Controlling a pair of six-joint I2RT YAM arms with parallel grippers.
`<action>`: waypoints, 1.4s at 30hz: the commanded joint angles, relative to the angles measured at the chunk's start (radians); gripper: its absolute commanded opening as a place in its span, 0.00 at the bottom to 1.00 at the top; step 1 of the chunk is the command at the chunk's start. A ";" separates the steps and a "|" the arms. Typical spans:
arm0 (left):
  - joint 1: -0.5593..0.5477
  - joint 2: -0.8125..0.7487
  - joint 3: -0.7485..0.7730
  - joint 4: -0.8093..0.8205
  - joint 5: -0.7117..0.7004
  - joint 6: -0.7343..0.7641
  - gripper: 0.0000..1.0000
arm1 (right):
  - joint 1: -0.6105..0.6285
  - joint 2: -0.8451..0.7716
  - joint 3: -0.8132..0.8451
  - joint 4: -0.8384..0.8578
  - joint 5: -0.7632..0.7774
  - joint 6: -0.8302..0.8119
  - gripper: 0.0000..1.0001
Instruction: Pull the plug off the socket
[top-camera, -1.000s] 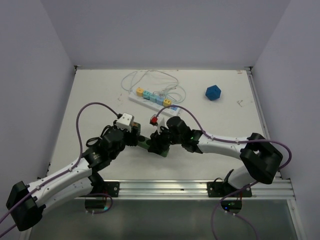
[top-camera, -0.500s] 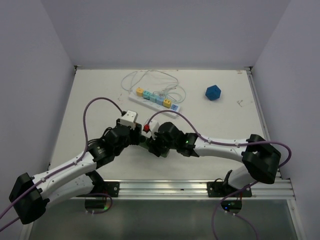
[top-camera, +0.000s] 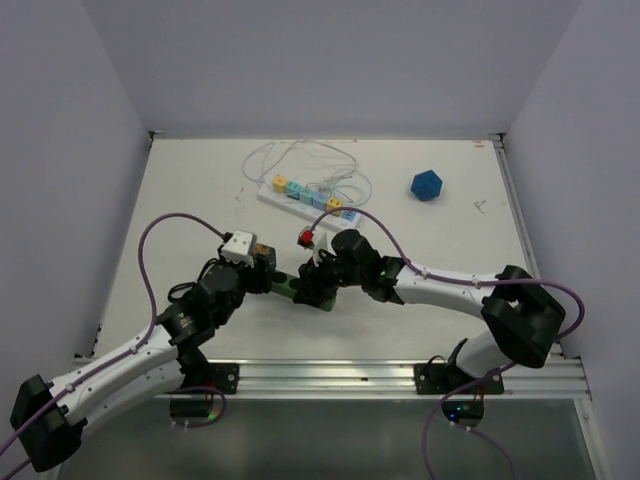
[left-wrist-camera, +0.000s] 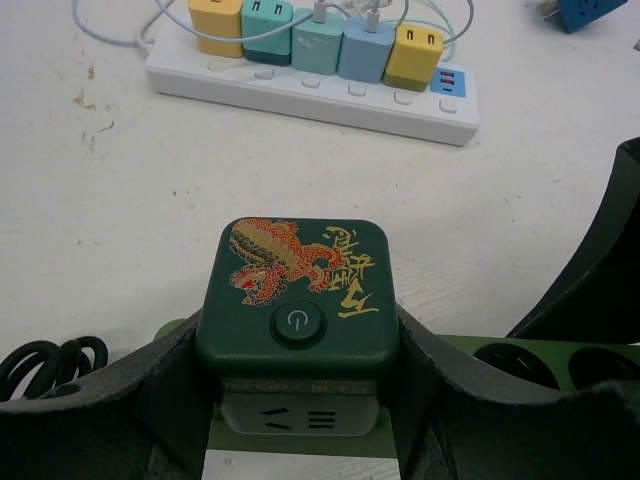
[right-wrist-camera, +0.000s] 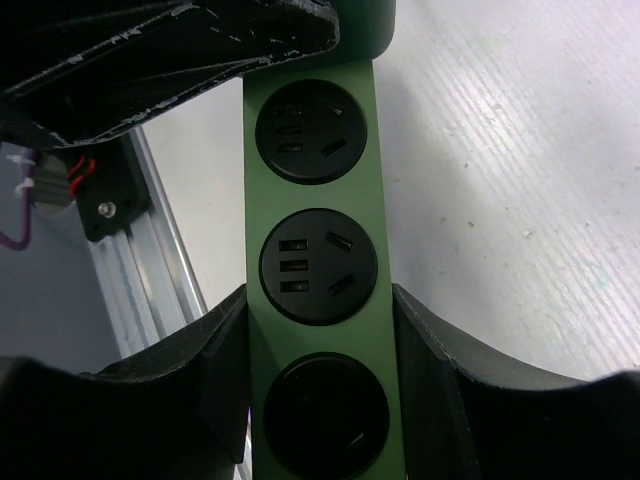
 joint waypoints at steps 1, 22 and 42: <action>0.011 -0.060 0.007 0.185 -0.088 -0.033 0.00 | -0.079 -0.011 0.007 0.010 0.077 0.125 0.00; 0.015 -0.091 0.007 0.180 -0.145 -0.050 0.00 | -0.078 0.037 0.050 -0.045 0.107 0.107 0.00; 0.017 0.129 0.140 0.006 -0.185 -0.099 0.00 | 0.125 0.092 0.102 -0.127 0.302 -0.067 0.00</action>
